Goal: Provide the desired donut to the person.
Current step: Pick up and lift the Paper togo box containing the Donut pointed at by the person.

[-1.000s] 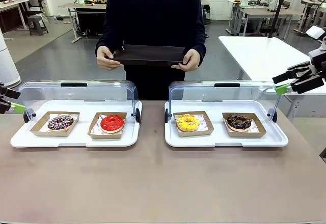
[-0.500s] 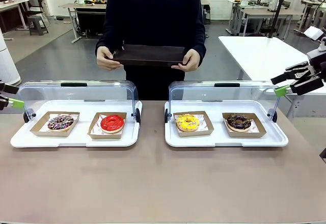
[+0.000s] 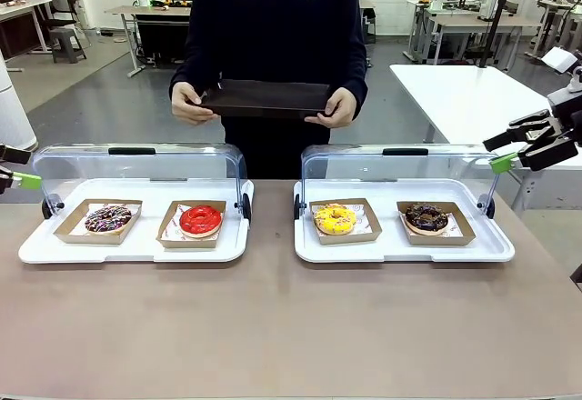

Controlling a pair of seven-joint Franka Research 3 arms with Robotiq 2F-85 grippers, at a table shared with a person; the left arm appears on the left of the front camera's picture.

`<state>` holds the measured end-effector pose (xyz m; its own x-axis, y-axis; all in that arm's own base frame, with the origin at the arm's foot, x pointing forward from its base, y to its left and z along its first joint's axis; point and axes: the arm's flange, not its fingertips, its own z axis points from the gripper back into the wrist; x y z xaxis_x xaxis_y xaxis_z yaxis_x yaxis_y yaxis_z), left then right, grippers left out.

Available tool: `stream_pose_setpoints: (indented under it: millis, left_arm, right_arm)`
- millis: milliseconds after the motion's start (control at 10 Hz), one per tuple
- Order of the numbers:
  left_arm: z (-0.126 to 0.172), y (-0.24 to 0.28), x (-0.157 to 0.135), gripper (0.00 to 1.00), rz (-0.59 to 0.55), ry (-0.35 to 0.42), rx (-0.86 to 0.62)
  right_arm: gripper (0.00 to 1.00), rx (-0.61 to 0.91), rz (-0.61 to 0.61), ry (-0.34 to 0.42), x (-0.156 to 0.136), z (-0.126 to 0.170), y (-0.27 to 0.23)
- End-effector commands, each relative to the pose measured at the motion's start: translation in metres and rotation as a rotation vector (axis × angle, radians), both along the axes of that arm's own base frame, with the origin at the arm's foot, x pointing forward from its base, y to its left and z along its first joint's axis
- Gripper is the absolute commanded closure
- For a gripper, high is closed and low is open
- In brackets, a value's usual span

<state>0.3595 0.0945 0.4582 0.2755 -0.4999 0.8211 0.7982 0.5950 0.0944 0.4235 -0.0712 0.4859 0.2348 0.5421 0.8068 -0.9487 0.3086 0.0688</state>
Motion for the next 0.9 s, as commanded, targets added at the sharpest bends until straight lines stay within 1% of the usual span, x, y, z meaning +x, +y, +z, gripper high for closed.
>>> stream_pose_setpoints:
  millis: [0,200,300,800]
  left_arm:
    - [-0.013,-0.005,-0.014,0.00,-0.012,-0.024,-0.003]
    - [-0.014,-0.007,-0.014,0.00,-0.035,-0.004,-0.004]
    - [0.000,0.000,-0.001,0.00,-0.001,-0.001,-0.004]
    - [0.000,0.000,-0.001,0.00,-0.001,-0.001,-0.004]
  right_arm:
    - [0.00,0.024,0.017,-0.026,0.006,-0.001,0.000]
    - [0.00,-0.012,0.013,-0.024,0.005,-0.001,0.002]
    - [0.00,-0.001,0.003,-0.002,0.000,0.000,0.001]
    - [0.00,-0.001,0.003,-0.002,0.000,0.000,0.001]
